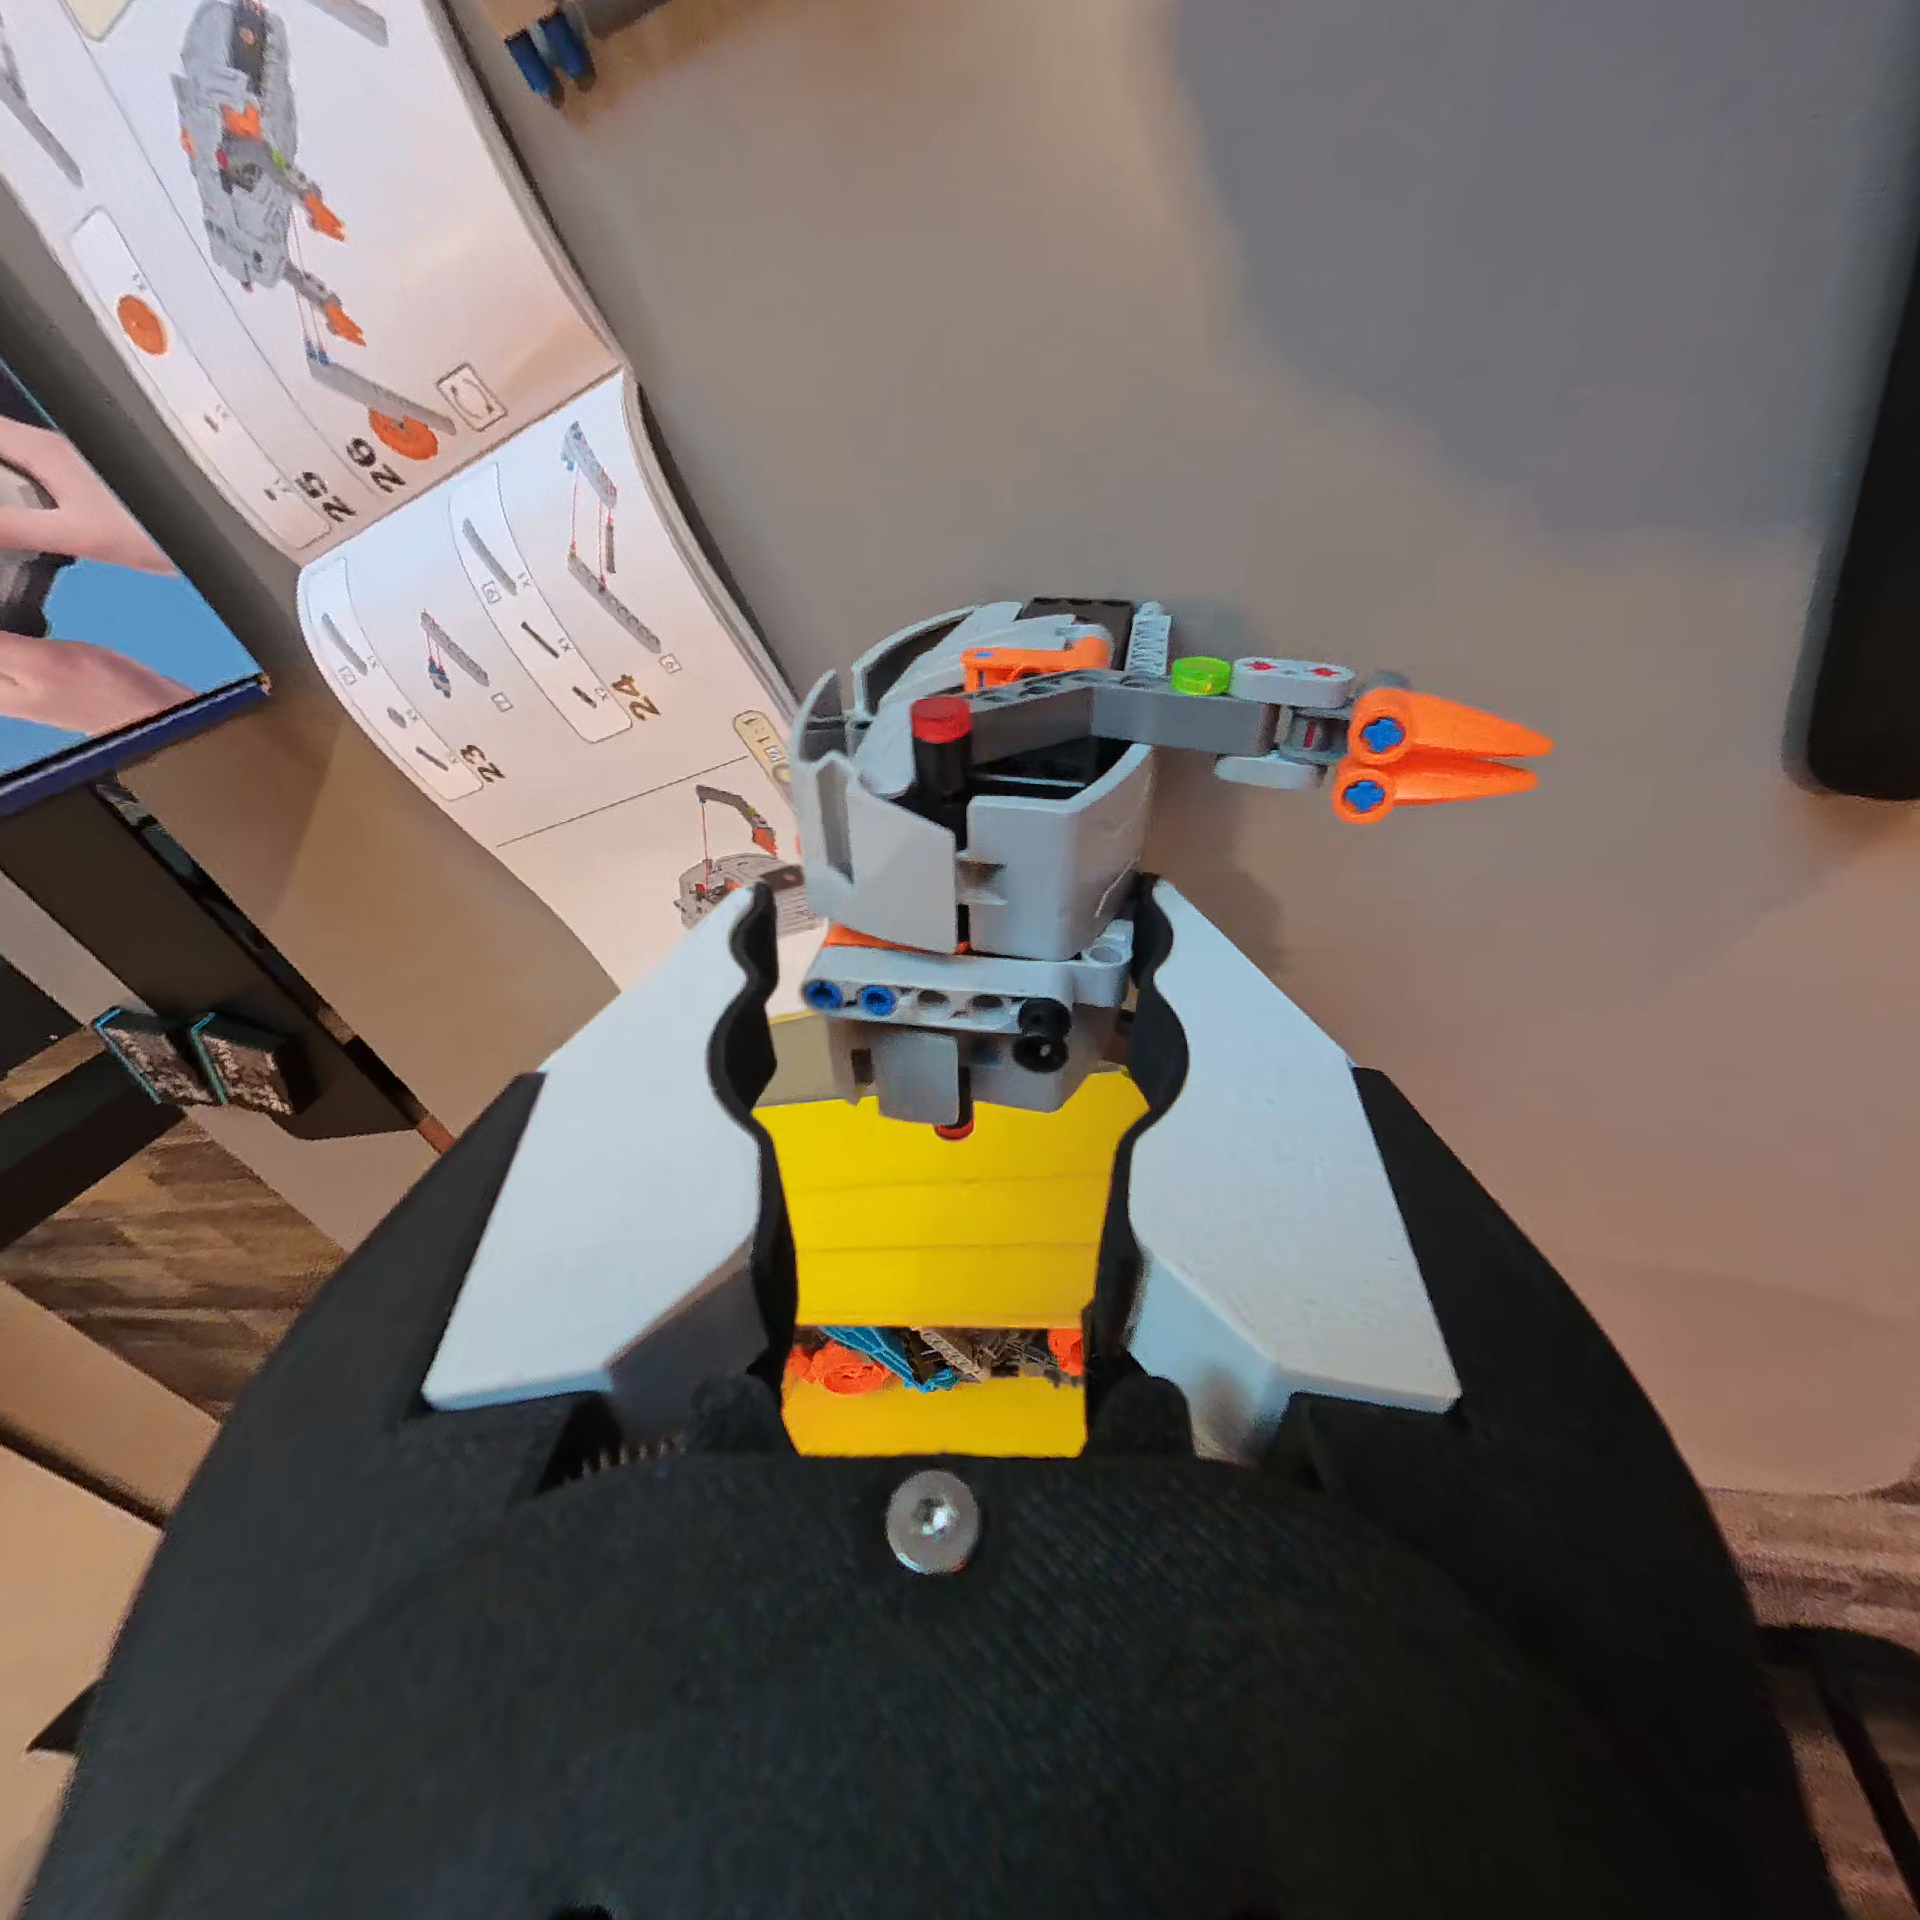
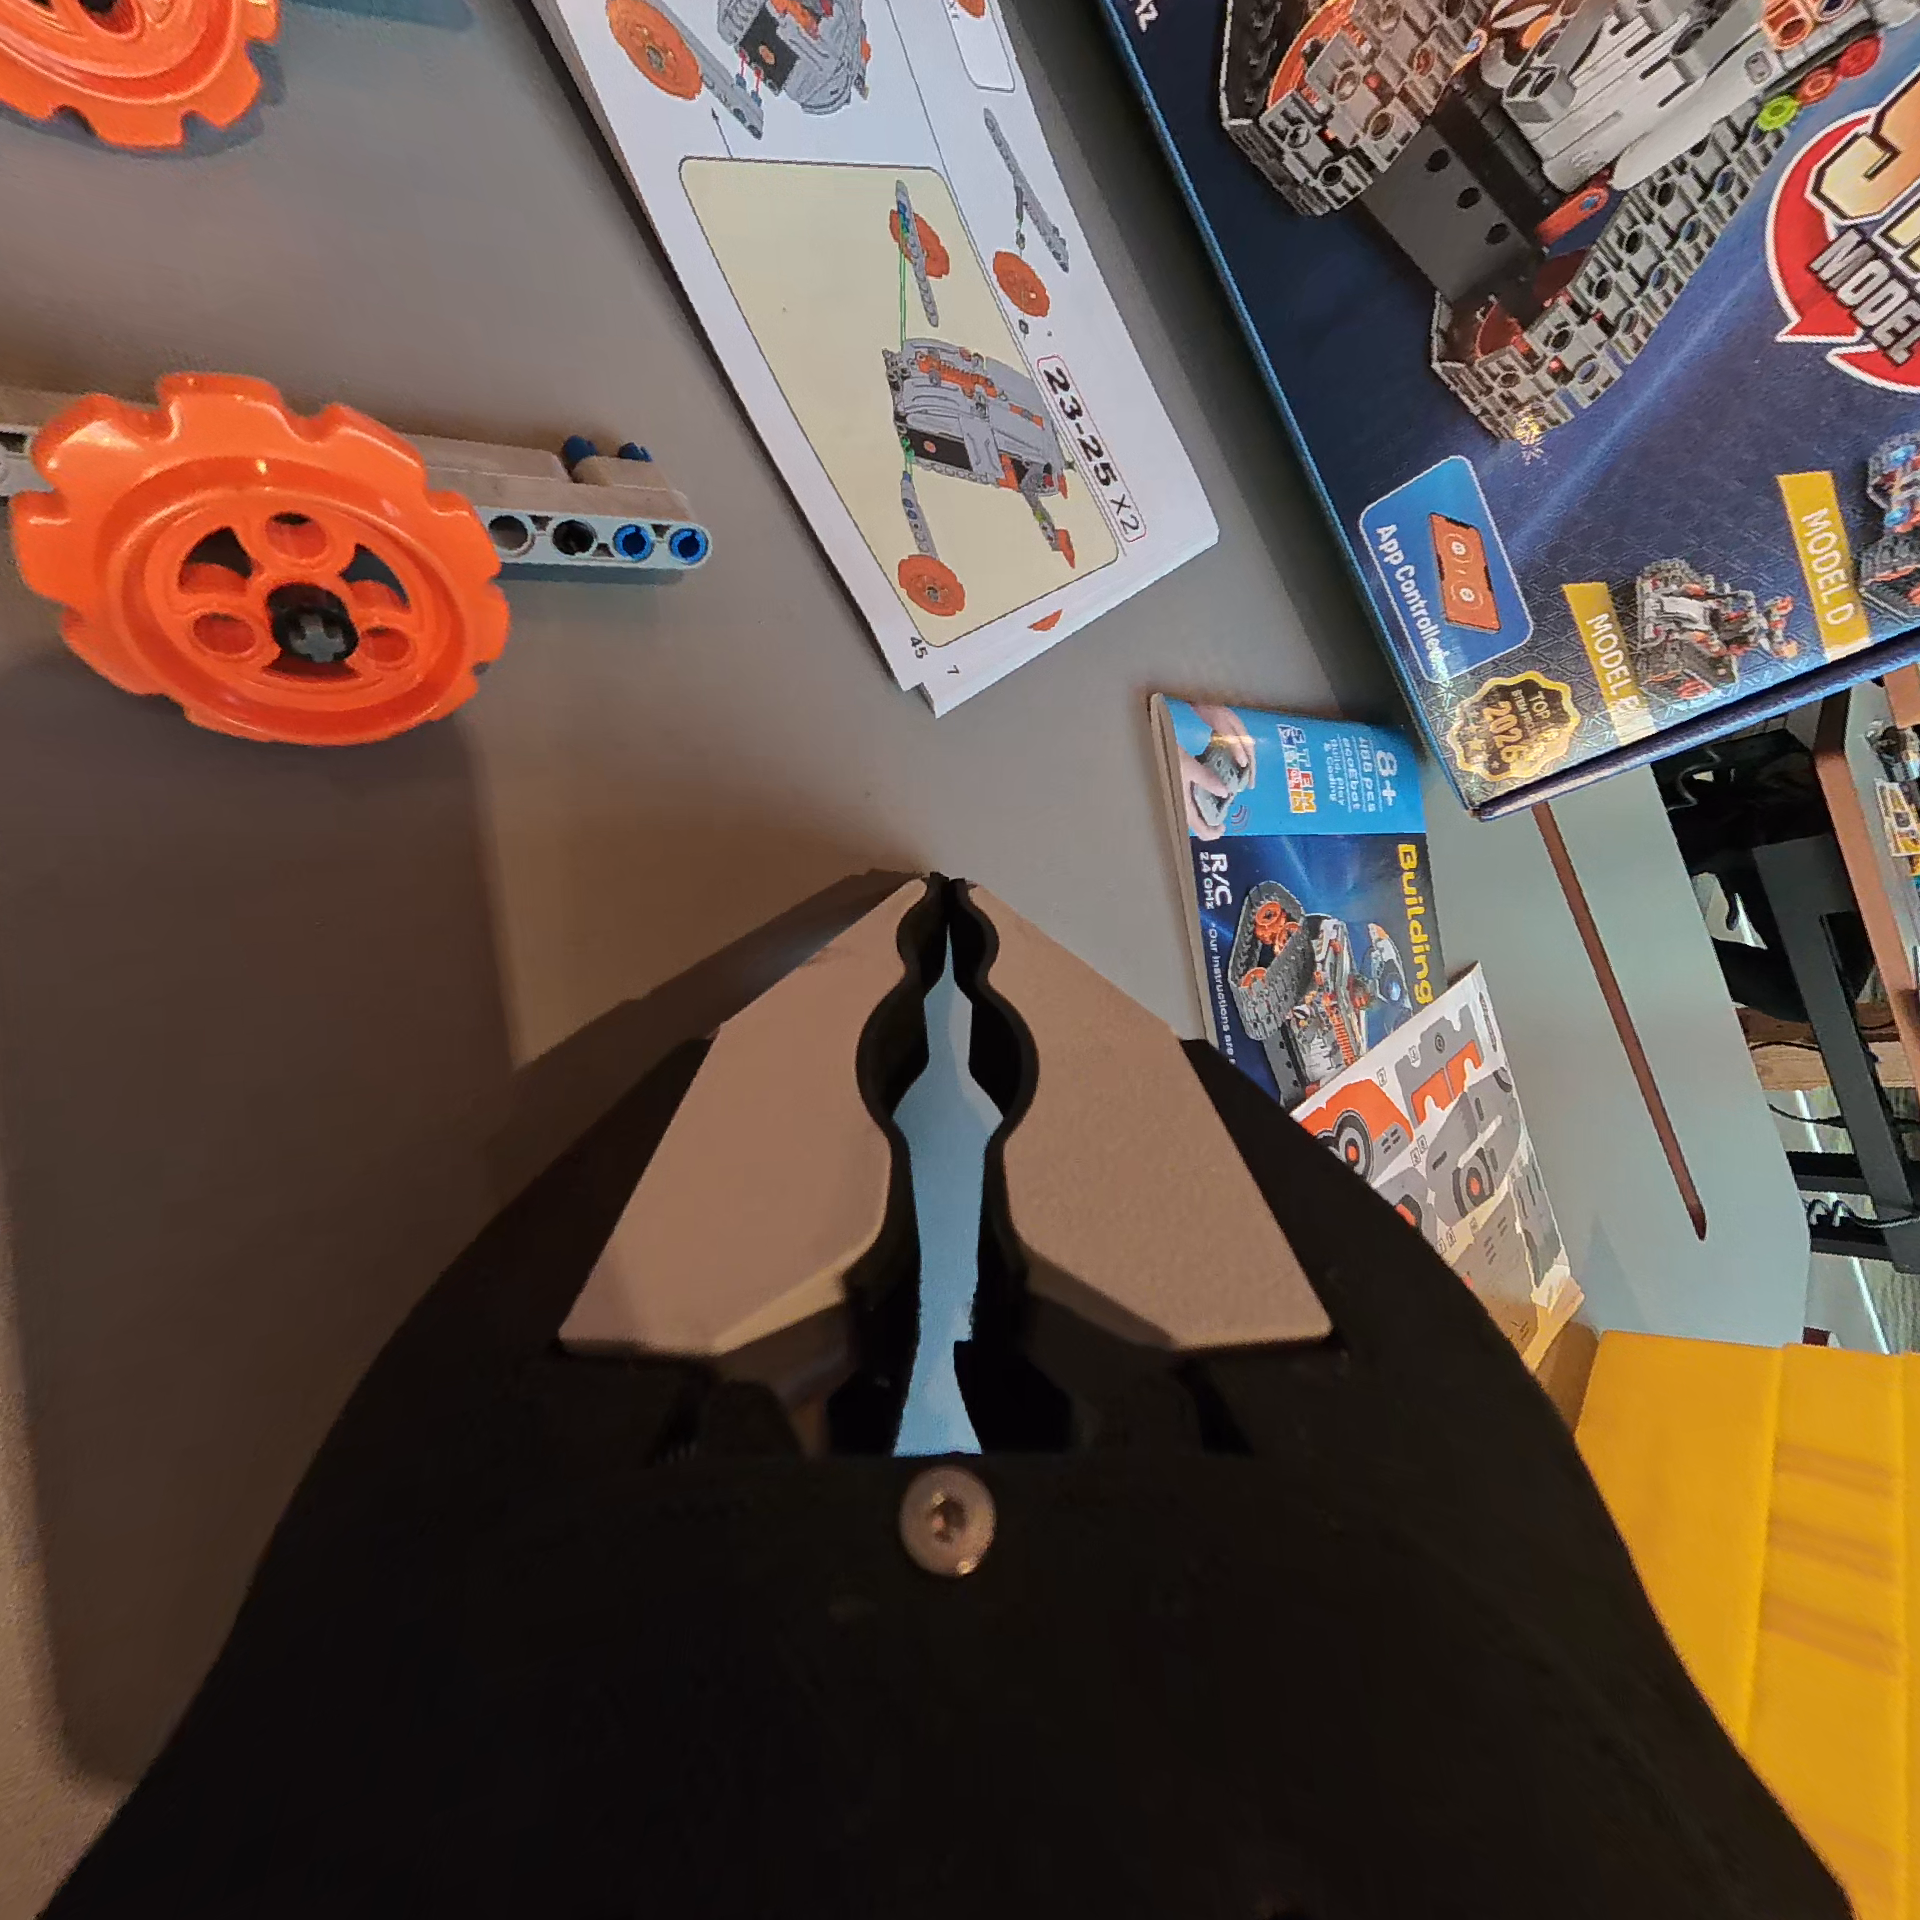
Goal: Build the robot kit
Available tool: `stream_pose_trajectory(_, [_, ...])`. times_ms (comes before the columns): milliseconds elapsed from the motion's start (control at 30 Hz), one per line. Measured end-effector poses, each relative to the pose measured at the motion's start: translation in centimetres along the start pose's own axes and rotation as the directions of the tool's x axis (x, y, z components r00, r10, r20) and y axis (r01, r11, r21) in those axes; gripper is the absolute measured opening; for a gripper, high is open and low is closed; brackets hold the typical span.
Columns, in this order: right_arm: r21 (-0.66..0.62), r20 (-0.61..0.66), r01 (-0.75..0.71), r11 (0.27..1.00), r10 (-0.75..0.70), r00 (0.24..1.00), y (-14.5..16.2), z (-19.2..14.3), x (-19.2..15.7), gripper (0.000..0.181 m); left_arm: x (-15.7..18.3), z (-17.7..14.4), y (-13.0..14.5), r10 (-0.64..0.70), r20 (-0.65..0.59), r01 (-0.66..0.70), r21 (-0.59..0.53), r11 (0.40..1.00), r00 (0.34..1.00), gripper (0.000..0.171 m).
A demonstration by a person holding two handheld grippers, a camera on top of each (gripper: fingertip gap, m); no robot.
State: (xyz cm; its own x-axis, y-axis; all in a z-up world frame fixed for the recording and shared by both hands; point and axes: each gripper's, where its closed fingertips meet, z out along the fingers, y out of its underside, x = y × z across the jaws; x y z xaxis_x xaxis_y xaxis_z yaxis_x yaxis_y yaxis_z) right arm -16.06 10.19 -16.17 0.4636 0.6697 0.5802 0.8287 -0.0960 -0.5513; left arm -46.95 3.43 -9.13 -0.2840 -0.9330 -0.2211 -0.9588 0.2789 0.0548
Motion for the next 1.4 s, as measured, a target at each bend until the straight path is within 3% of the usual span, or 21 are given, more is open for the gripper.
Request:
stream_pose_trajectory(167, [-0.003, -0.004, 0.003, 1.0, -0.003, 1.0, 0.0, 0.0, 0.0, 0.0, -0.6, -2.1, -0.1, -0.143, 0.012, 0.141, 0.077, 0.987, 0.99, 0.069])
stream_pose_trajectory(300, [-0.005, -0.01, 0.005, 1.0, -0.005, 1.0, 0.0, 0.0, 0.0, 0.0, -2.0, -4.5, 1.0, -0.385, 0.04, 0.373, 0.18, 0.91, 0.922, 0.074])
stream_pose_trajectory(367, [-0.007, -0.011, 0.009, 1.0, -0.009, 1.0, 0.0, -0.1, 0.0, 0.0, -3.0, -5.8, 1.6, -0.567, 0.044, 0.54, 0.251, 0.803, 0.823, 0.078])
stream_pose_trajectory(433, [-0.007, -0.01, 0.01, 1.0, -0.01, 1.0, 0.0, -0.1, 0.0, 0.0, -3.1, -7.0, 0.7, -0.726, -0.057, 0.696, 0.345, 0.63, 0.685, 0.085])
stream_pose_trajectory(500, [-0.007, -0.009, 0.008, 1.0, -0.008, 1.0, 0.0, -0.1, 0.0, 0.0, -2.9, -7.8, -0.4, -0.803, -0.117, 0.762, 0.419, 0.493, 0.584, 0.091])
stream_pose_trajectory(600, [-0.009, -0.01, 0.01, 1.0, -0.01, 1.0, 0.0, -0.1, 0.0, 0.0, -3.3, -7.3, -0.1, -0.901, -0.046, 0.795, 0.492, 0.355, 0.431, 0.097])
stream_pose_trajectory(667, [-0.007, -0.01, 0.01, 1.0, -0.01, 1.0, 0.0, -0.1, 0.0, 0.0, -2.8, -5.9, -0.2, -0.935, -0.016, 0.823, 0.48, 0.303, 0.353, 0.109])
stream_pose_trajectory(967, [-0.012, -0.016, 0.018, 1.0, -0.018, 1.0, 0.1, -0.1, -0.1, 0.0, -1.6, -1.6, -0.4, -0.965, 0.086, 0.881, 0.394, 0.263, 0.249, 0.102])
stream_pose_trajectory(1233, [-0.013, -0.014, 0.027, 1.0, -0.027, 1.0, 0.1, -0.2, -0.1, 0.0, -1.3, -0.7, -0.8, -0.941, 0.102, 0.867, 0.365, 0.338, 0.323, 0.083])
stream_pose_trajectory(1400, [-0.011, 0.005, 0.016, 1.0, -0.016, 1.0, 0.2, -0.3, -0.2, 0.0, -1.4, -0.7, -1.0, -0.919, 0.09, 0.84, 0.381, 0.387, 0.383, 0.083])
